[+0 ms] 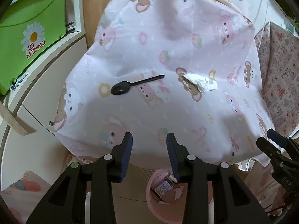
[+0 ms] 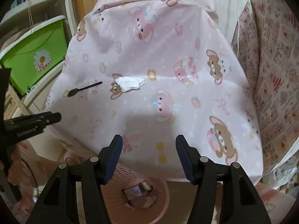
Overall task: Collect trash
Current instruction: 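Raise both tools back over the table toward the black spoon and tissue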
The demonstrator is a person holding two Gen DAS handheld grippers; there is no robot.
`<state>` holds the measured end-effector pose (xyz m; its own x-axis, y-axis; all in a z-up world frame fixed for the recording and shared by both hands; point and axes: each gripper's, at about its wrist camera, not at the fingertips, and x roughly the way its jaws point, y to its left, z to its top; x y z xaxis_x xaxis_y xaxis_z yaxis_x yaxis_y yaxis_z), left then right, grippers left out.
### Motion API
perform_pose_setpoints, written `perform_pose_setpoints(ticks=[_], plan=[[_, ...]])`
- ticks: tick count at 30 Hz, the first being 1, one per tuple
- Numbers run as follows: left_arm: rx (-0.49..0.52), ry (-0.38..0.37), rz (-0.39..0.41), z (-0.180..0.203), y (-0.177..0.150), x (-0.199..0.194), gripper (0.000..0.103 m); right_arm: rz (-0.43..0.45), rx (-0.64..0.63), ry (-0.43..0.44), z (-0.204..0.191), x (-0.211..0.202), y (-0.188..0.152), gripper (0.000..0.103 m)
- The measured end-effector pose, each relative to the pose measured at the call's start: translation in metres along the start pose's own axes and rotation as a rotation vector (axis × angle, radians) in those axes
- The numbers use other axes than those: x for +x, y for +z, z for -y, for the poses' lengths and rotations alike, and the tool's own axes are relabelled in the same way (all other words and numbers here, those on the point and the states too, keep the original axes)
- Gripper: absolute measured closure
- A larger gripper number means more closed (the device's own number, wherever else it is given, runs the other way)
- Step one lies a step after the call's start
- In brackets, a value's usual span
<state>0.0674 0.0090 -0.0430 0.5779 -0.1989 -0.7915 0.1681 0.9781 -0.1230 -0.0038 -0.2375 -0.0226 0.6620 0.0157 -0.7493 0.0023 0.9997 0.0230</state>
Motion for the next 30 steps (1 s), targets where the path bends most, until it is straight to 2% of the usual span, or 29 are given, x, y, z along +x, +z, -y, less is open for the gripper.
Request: perform_pose_setpoints(ticks=[2,5,8,11,16,18,20,23,27,30], plan=[[0.001,0.010,0.007,0.000,0.002,0.000,0.063,0.003,-0.005,-0.010,-0.002,0.002,0.002,0.041],[0.013,0.031,0.026,-0.001,0.007,0.001,0.054,0.009,-0.005,-0.017,-0.003,0.005,0.005,0.041],[0.001,0.022,0.032,-0.006,0.017,0.003,0.048,0.021,-0.012,-0.030,-0.005,0.008,0.010,0.041],[-0.011,0.048,0.053,-0.013,0.034,0.004,0.039,0.026,-0.011,-0.038,-0.006,0.013,0.017,0.041],[-0.005,0.061,0.030,-0.027,0.068,0.007,0.028,0.034,-0.033,-0.050,-0.005,0.018,0.032,0.041],[-0.014,0.055,0.031,-0.033,0.080,0.007,0.024,0.042,-0.060,-0.057,-0.005,0.019,0.043,0.038],[-0.011,0.057,0.033,-0.038,0.090,0.008,0.022,0.069,-0.069,-0.074,-0.003,0.019,0.053,0.030],[0.002,0.069,0.032,-0.042,0.095,0.013,0.019,0.107,-0.068,-0.080,0.001,0.020,0.067,0.025],[-0.013,0.048,-0.032,-0.048,0.093,0.031,0.018,0.115,-0.073,-0.086,0.004,0.031,0.082,0.024],[0.017,-0.018,-0.118,-0.045,0.092,0.050,0.018,0.107,-0.076,-0.095,0.004,0.043,0.085,0.024]])
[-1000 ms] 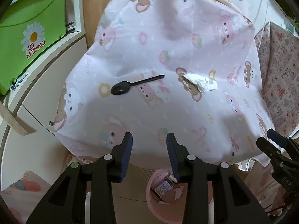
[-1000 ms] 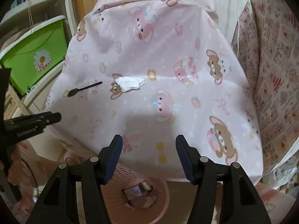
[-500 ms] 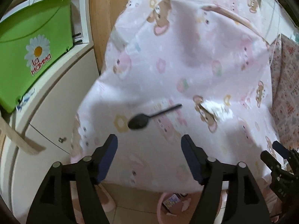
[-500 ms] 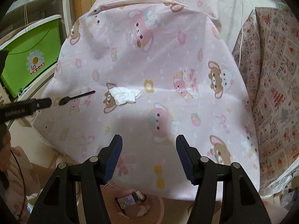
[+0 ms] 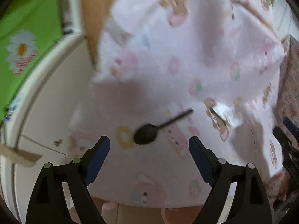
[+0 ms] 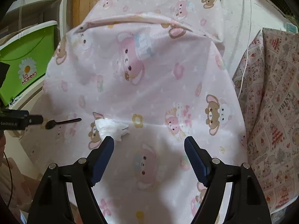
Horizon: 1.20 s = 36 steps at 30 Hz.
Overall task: Collect trash
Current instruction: 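Raise both tools back over the table toward the black spoon and tissue, then grasp the black spoon handle with the left tool and lift it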
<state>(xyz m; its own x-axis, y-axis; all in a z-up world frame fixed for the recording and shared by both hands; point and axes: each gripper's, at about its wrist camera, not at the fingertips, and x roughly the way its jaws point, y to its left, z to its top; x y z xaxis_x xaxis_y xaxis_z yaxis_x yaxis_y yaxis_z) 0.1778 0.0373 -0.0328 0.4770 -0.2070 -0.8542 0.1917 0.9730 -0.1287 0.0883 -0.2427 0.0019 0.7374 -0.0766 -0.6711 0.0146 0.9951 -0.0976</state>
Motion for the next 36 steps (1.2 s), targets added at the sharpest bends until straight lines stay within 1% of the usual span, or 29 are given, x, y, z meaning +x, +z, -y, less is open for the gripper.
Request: perform_pose_setpoints(ticks=[1,4,6,8,10,11,13,14,15,17,19,22,25,28,32,34,36], plan=[[0.007,-0.017,-0.025,0.001,0.001,0.007,0.018,-0.003,0.005,-0.001,0.000,0.003,-0.001,0.024],[0.032,0.011,-0.046,0.005,0.004,0.019,0.019,-0.016,0.033,0.007,0.002,0.013,-0.002,0.023],[0.050,0.012,-0.062,0.009,0.003,0.025,0.019,-0.027,0.041,0.018,0.001,0.018,-0.001,0.023],[0.057,0.013,-0.076,0.013,0.003,0.030,0.019,-0.016,0.040,0.018,0.001,0.018,0.002,0.023],[0.067,0.029,-0.085,0.016,0.005,0.037,0.019,-0.002,0.032,0.011,0.000,0.017,0.004,0.023],[0.070,0.036,-0.089,0.017,0.006,0.040,0.021,-0.001,0.031,0.012,0.000,0.017,0.005,0.023],[0.084,0.045,-0.089,0.021,0.008,0.045,0.029,-0.005,0.038,0.018,0.001,0.018,0.005,0.023],[0.097,0.042,-0.088,0.024,0.009,0.047,0.035,-0.009,0.043,0.021,0.002,0.019,0.005,0.023],[0.120,0.033,-0.085,0.029,0.010,0.047,0.039,-0.011,0.046,0.023,0.003,0.020,0.005,0.023],[0.166,0.030,-0.080,0.039,0.009,0.047,0.040,-0.011,0.049,0.025,0.004,0.019,0.005,0.023],[0.201,0.046,-0.080,0.048,0.007,0.048,0.040,-0.008,0.051,0.024,0.005,0.018,0.005,0.023],[0.190,0.040,-0.084,0.052,0.007,0.050,0.040,-0.005,0.057,0.026,0.007,0.016,0.005,0.023],[0.155,0.041,-0.071,0.047,0.013,0.050,0.040,-0.009,0.070,0.032,0.009,0.017,0.005,0.023],[0.137,0.017,-0.039,0.045,0.020,0.048,0.040,-0.015,0.074,0.030,0.010,0.017,0.005,0.023],[0.184,-0.014,-0.015,0.055,0.022,0.044,0.041,-0.018,0.067,0.026,0.009,0.018,0.004,0.023],[0.185,-0.058,-0.029,0.061,0.021,0.044,0.045,-0.019,0.068,0.027,0.011,0.018,0.003,0.023],[0.175,-0.081,-0.052,0.059,0.025,0.048,0.052,-0.023,0.071,0.028,0.012,0.018,0.003,0.023]])
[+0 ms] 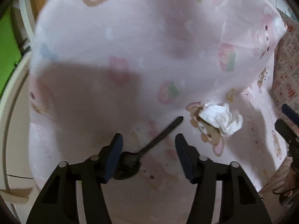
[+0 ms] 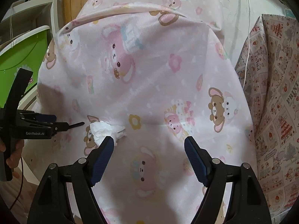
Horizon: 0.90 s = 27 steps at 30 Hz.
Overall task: Collect trash
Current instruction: 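Grasp the black spoon handle with the left tool and lift it, then grasp the white tissue with the right tool while the left tool holds the spoon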
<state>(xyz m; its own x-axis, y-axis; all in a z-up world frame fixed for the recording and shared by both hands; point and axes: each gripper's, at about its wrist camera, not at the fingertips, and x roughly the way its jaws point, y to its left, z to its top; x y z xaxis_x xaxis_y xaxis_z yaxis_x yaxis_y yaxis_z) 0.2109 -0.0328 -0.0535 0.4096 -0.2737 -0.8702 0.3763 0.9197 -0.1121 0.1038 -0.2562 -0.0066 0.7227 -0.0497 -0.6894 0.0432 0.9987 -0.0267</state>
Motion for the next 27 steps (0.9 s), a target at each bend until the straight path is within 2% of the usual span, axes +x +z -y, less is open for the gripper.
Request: perform_pose_setpoints(ticks=[3,6,11,12,14,17,18,25,27], plan=[[0.013,0.027,-0.024,0.004,-0.002,0.006,0.063,-0.007,0.006,-0.001,0.002,0.002,0.000,0.023],[0.020,0.042,-0.036,0.008,0.001,0.009,0.064,-0.013,0.010,0.000,0.002,0.004,0.001,0.023],[0.046,0.108,-0.073,0.020,-0.001,0.009,0.063,-0.016,0.000,0.001,-0.002,0.006,0.000,0.023],[0.025,0.109,-0.086,0.020,-0.001,0.009,0.070,-0.015,-0.004,0.002,-0.003,0.007,0.000,0.023],[0.022,0.117,-0.090,0.022,-0.003,0.006,0.093,-0.018,-0.008,0.004,-0.005,0.007,-0.001,0.023],[0.032,0.099,-0.086,0.029,-0.005,0.001,0.097,-0.037,-0.005,0.020,-0.006,0.011,-0.001,0.023],[0.038,0.104,-0.077,0.032,-0.005,-0.002,0.103,-0.042,-0.005,0.023,-0.007,0.013,-0.001,0.023],[0.014,0.046,0.019,0.057,-0.013,-0.033,0.103,-0.061,0.010,0.035,-0.017,0.023,0.001,0.023],[0.037,0.038,0.037,0.055,-0.015,-0.042,0.103,-0.068,0.019,0.047,-0.021,0.028,0.003,0.023]])
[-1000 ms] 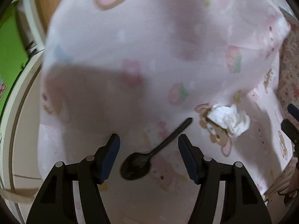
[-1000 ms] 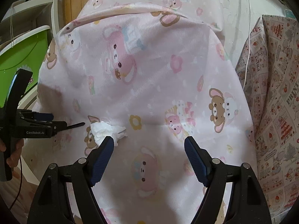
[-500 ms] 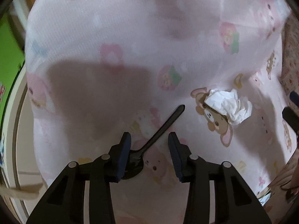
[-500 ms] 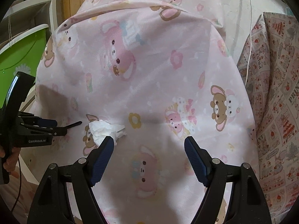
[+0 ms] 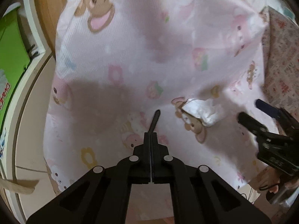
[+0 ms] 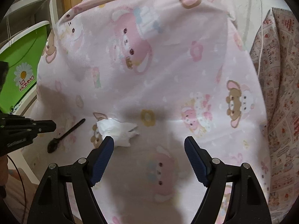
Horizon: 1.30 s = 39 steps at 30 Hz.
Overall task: Collect trash
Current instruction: 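Grasp the white tissue with the right tool while the left tool holds the spoon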
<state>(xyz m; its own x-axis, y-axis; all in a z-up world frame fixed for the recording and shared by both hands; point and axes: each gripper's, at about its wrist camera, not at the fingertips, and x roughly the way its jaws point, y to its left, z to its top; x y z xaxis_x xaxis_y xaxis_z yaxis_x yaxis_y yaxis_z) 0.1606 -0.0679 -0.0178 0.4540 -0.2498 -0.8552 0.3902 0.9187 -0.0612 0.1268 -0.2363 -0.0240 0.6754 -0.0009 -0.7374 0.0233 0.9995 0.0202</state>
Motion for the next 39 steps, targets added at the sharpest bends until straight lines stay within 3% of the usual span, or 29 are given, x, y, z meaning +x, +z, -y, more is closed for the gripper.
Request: perform_pose_setpoints(ticks=[2,4,6,8,11,13,14,15,19,25,28,30,35,39], plan=[[0.036,0.018,-0.004,0.006,0.001,-0.001,0.102,-0.005,0.001,0.001,-0.005,0.005,0.002,0.023],[0.062,0.015,-0.032,0.001,0.001,0.009,0.092,-0.005,-0.001,0.003,-0.010,0.008,0.003,0.023],[0.079,0.014,-0.055,-0.006,0.009,0.023,0.068,-0.007,-0.004,0.005,-0.014,0.011,0.004,0.023],[0.096,0.022,-0.067,-0.006,0.003,0.039,0.064,-0.008,-0.008,0.005,-0.017,0.013,0.005,0.023],[0.106,0.034,-0.082,-0.008,0.003,0.051,0.064,-0.009,-0.007,0.005,-0.020,0.015,0.006,0.023],[0.112,0.049,-0.068,-0.007,0.003,0.055,0.080,-0.008,-0.004,0.005,-0.019,0.015,0.006,0.023],[0.114,0.061,-0.065,-0.005,0.003,0.058,0.095,-0.006,-0.001,0.006,-0.019,0.015,0.007,0.023],[0.117,0.058,-0.073,-0.004,0.002,0.061,0.096,-0.005,0.002,0.008,-0.018,0.015,0.007,0.023],[0.139,0.054,-0.066,0.006,0.001,0.065,0.095,0.001,0.009,0.014,-0.015,0.011,0.010,0.023],[0.066,-0.024,-0.086,-0.016,-0.001,0.056,0.076,0.000,0.019,0.021,-0.011,0.009,0.012,0.023],[0.111,0.013,-0.082,-0.010,-0.003,0.057,0.076,0.002,0.016,0.021,-0.013,0.009,0.012,0.023],[0.091,0.018,-0.077,-0.007,-0.003,0.060,0.097,0.001,0.016,0.020,-0.013,0.009,0.012,0.023],[0.083,0.101,-0.015,-0.007,-0.003,0.051,0.098,-0.008,0.011,0.027,-0.015,0.011,0.012,0.023],[0.053,0.081,0.103,-0.008,-0.001,0.022,0.098,-0.036,-0.006,0.067,-0.019,0.018,0.012,0.023]])
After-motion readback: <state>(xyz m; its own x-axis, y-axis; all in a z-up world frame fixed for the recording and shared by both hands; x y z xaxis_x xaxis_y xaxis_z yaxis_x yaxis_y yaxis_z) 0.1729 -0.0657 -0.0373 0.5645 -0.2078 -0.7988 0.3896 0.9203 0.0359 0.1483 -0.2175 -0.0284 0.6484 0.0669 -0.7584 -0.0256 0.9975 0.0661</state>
